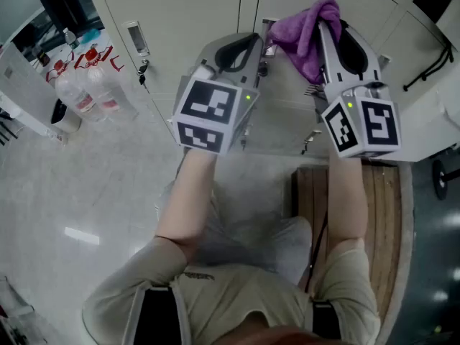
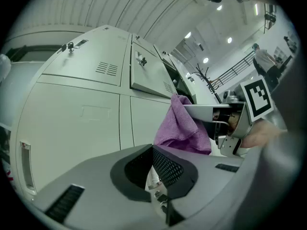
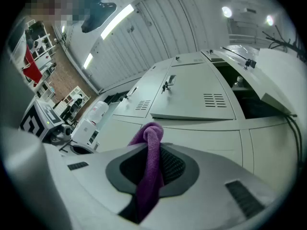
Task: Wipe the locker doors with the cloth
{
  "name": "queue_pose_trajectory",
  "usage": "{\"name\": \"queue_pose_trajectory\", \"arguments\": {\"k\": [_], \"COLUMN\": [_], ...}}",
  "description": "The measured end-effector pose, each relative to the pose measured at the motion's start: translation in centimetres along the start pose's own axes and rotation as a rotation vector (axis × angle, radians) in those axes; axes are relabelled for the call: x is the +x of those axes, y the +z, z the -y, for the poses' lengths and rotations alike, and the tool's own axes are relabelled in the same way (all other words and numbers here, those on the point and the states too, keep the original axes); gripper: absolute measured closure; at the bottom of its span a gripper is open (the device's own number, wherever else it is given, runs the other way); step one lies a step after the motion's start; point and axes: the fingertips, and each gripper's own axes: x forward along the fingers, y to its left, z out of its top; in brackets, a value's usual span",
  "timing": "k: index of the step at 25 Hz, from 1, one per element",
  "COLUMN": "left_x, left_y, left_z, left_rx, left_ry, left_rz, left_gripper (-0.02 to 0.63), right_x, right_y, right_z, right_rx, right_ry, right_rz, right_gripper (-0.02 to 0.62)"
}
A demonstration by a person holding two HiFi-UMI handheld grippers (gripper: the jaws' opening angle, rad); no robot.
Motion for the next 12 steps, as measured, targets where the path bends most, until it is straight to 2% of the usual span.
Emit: {"name": "queue_pose_trajectory", "arguments": {"k": [12], "left_x": [-0.24], "left_y": [-0.07], "left_z": [-0.13], "left_rx": [0.0], "left_ry": [-0.003], "left_rz": [-0.004], "left_gripper": [0.604], "right_x": [-0.17], "right_y": [0.43], "right_z": [-0.62], "right_rx": [-0.019], "right_ry": [0.012], "right_rz": [0.006], "right_gripper": [0.545]}}
